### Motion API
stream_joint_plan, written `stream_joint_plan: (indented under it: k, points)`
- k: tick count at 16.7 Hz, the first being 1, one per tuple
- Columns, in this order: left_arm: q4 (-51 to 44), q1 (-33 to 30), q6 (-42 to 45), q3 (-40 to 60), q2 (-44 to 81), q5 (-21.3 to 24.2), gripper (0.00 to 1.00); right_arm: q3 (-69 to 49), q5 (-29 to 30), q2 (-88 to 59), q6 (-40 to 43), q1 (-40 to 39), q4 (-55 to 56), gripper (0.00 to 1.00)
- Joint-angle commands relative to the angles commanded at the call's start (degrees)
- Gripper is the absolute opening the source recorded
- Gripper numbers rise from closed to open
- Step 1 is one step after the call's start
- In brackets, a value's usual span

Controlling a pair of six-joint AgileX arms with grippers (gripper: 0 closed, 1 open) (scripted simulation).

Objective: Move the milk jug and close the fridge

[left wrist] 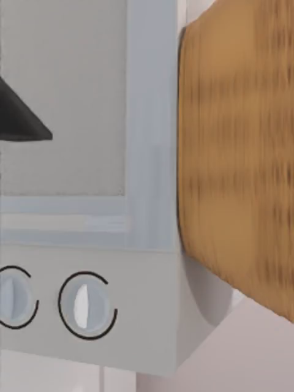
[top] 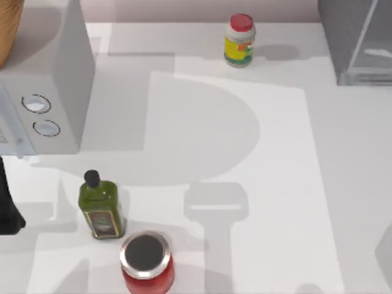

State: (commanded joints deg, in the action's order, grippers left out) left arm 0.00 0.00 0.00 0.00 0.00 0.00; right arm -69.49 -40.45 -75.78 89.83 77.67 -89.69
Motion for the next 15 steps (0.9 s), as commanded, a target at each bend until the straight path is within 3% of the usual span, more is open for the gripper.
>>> stream_joint_plan:
  k: [4,7,15]
  points:
    - [0.0,0.0,0.0,0.0,0.0,0.0,1.0,-4.7,-8.3,-18.4,18.0,16.5,2.5,1.0]
    - [0.0,0.0,0.0,0.0,0.0,0.0,1.0,-6.6,-12.3,-26.2,25.6,23.8,4.1,1.0]
    - [0.0,0.0,0.0,0.0,0.0,0.0,1.0,-7.0,-13.5,-28.5,27.7,25.8,4.6,1.0]
